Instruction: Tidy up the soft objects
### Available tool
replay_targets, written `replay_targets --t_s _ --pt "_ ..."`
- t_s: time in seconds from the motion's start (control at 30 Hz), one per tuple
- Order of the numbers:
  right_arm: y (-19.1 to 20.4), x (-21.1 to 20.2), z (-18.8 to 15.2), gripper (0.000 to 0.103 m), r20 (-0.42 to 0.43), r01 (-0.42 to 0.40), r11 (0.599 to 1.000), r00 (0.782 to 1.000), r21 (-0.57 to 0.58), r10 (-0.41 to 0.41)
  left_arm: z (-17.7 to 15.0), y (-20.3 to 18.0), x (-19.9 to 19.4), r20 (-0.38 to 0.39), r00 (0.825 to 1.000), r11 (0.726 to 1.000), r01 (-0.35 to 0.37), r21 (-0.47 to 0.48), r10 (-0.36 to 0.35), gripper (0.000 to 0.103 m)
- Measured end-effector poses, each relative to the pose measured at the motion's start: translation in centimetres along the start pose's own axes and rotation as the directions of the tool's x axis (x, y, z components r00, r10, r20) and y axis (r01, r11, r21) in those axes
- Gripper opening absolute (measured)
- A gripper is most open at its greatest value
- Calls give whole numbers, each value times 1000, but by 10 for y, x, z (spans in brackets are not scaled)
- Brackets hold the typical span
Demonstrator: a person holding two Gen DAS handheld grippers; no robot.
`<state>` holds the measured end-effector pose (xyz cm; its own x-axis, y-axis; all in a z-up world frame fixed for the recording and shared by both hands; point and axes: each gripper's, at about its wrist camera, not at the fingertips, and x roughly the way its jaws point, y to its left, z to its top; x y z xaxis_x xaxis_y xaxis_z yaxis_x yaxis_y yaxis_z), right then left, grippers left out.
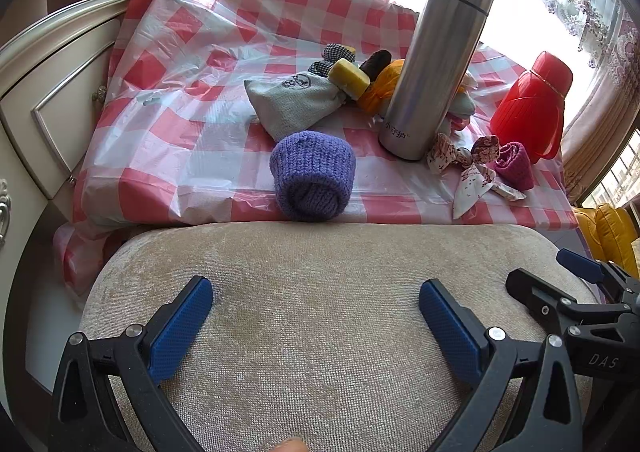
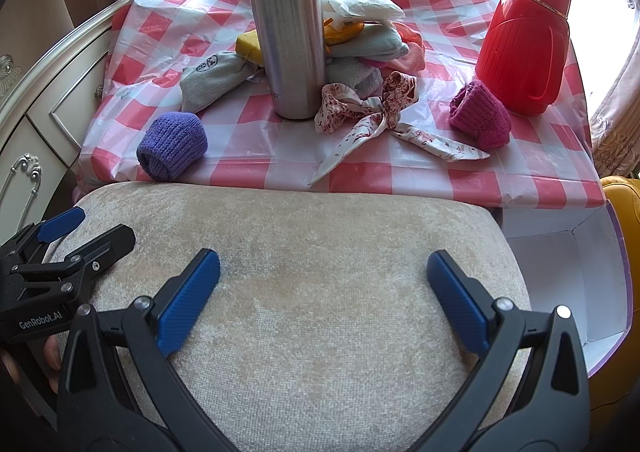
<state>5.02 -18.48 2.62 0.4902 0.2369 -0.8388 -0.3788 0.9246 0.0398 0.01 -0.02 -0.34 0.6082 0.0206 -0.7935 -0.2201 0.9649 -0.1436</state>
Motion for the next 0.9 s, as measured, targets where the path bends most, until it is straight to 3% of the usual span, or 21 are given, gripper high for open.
replay_targets --t_s 0.9 --pt "0 0 0 103 0 0 1000 1000 0 0 0 0 -1 4 1000 1000 8 -8 -8 103"
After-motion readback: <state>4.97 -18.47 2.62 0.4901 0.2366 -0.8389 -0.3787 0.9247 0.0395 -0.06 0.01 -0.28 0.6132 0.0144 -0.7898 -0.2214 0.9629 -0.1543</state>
